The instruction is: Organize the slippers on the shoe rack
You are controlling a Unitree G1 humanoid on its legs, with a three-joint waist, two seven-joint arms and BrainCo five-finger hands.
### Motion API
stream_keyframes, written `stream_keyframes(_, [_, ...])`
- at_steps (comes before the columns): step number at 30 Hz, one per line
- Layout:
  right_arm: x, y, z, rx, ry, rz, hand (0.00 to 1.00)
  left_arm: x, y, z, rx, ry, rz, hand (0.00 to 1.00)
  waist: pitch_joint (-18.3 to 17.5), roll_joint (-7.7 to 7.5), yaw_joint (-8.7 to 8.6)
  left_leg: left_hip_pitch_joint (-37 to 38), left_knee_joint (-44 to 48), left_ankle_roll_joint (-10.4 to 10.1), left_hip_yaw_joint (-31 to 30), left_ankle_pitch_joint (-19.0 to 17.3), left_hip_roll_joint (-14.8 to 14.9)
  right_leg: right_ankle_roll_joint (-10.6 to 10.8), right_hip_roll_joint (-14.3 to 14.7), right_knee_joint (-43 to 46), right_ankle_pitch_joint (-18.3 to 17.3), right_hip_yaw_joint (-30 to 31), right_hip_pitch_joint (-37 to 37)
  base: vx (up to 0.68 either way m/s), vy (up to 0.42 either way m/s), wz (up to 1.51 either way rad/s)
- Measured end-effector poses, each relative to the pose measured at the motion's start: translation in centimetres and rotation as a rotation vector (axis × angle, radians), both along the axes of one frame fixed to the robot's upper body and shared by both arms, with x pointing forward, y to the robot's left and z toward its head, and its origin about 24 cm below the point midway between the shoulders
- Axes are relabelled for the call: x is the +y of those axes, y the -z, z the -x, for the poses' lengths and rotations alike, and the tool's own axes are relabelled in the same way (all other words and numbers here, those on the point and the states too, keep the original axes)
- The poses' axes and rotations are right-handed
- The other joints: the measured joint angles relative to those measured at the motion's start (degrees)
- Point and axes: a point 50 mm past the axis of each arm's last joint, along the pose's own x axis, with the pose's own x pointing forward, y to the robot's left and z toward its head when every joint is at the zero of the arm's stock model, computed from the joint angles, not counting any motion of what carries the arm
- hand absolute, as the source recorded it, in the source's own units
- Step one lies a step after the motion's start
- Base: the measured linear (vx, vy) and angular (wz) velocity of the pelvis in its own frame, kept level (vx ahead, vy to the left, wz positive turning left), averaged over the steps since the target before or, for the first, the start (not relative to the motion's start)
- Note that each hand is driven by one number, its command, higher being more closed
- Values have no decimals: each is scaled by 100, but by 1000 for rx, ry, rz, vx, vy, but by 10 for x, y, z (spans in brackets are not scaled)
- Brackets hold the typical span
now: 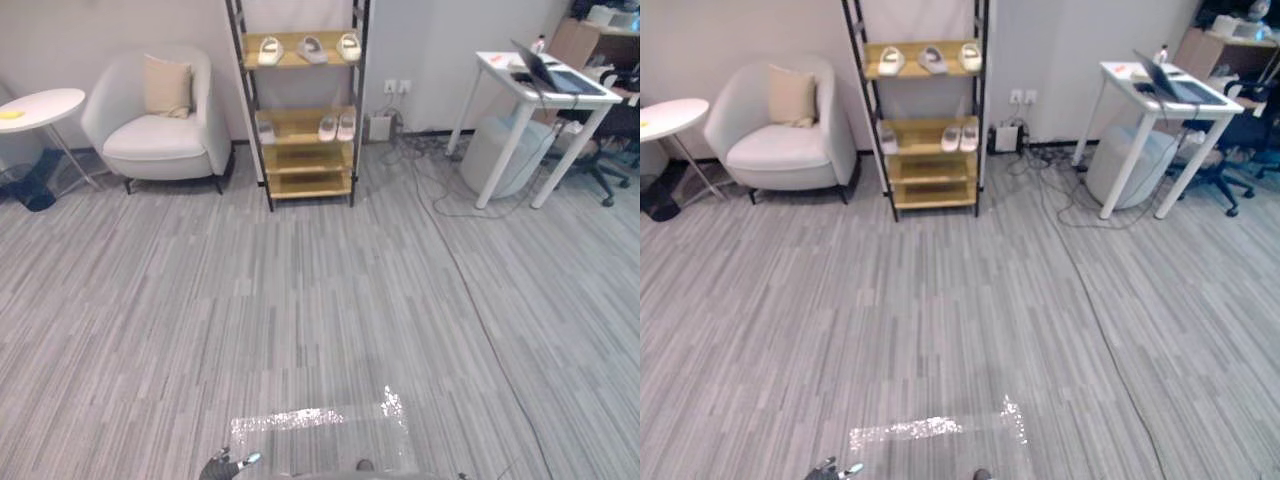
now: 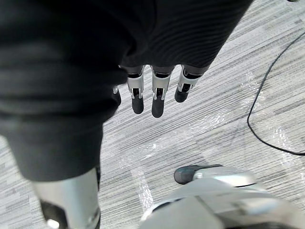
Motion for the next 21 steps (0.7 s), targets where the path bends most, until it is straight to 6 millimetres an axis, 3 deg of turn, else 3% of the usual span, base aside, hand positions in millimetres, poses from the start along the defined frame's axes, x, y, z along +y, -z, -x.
stream_keyframes(3, [1, -1, -7, -16, -6, 0, 0, 0, 1, -2, 4, 6, -2, 0, 92, 45, -2, 164, -117, -12, 39, -8, 64, 30, 85, -19, -8, -14, 97, 114, -29, -8])
stream_keyframes(11, [4, -2, -23, -41, -46, 2, 0, 3, -1, -9, -7, 18, -15, 0, 237, -48, 11, 267, -190, -12, 10, -7, 37, 90, 65, -61, -45, -101, 197, 13, 2, 1])
stream_keyframes(21, [7, -2, -29, -55, -59, -4, 0, 6, -1, -9, -8, 4, -33, 0, 283, -135, 37, 257, -229, 2, -13, 9, 42, 161, 59, -65, -103, -169, 148, -26, 5, 2])
